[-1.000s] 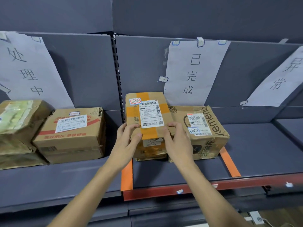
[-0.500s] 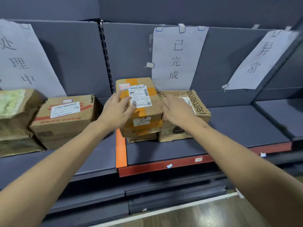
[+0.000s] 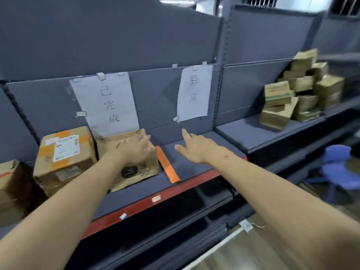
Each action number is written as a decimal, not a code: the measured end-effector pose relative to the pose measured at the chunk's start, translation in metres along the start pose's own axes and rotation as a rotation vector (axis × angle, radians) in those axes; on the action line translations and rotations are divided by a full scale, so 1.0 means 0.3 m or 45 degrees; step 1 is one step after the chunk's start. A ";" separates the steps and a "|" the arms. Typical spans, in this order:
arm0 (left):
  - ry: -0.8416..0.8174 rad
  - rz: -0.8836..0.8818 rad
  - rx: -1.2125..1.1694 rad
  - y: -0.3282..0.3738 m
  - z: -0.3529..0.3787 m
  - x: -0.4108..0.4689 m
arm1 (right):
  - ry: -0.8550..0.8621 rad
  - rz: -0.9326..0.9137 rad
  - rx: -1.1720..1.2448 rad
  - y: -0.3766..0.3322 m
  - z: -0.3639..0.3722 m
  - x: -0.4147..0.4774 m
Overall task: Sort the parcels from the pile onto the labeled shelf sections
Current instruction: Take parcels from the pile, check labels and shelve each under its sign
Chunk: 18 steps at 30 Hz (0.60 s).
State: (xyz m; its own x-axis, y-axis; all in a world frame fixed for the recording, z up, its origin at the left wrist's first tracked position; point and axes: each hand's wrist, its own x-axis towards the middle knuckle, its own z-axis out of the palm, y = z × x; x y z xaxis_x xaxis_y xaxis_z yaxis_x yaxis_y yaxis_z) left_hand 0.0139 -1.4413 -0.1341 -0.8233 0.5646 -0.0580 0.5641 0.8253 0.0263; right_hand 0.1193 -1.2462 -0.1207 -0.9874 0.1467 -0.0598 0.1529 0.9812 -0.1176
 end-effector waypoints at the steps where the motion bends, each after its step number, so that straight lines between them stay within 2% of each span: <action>1: -0.007 0.045 -0.003 0.110 -0.001 0.029 | 0.018 0.058 0.008 0.099 -0.013 -0.050; 5: -0.099 0.206 -0.052 0.536 -0.004 0.103 | 0.070 0.299 -0.024 0.474 -0.060 -0.247; 9: -0.103 0.404 -0.029 0.905 -0.033 0.162 | 0.052 0.535 -0.046 0.794 -0.091 -0.415; 18: -0.180 0.768 -0.046 1.561 0.013 0.475 | 0.041 0.932 0.047 1.404 -0.084 -0.587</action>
State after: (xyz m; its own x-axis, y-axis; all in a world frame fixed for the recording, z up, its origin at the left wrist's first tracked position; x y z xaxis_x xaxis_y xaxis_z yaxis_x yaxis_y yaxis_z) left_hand 0.1611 -0.9744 -0.1340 -0.3425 0.9268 -0.1539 0.9230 0.3625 0.1290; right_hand 0.3566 -0.8557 -0.1348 -0.6323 0.7674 -0.1065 0.7747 0.6255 -0.0925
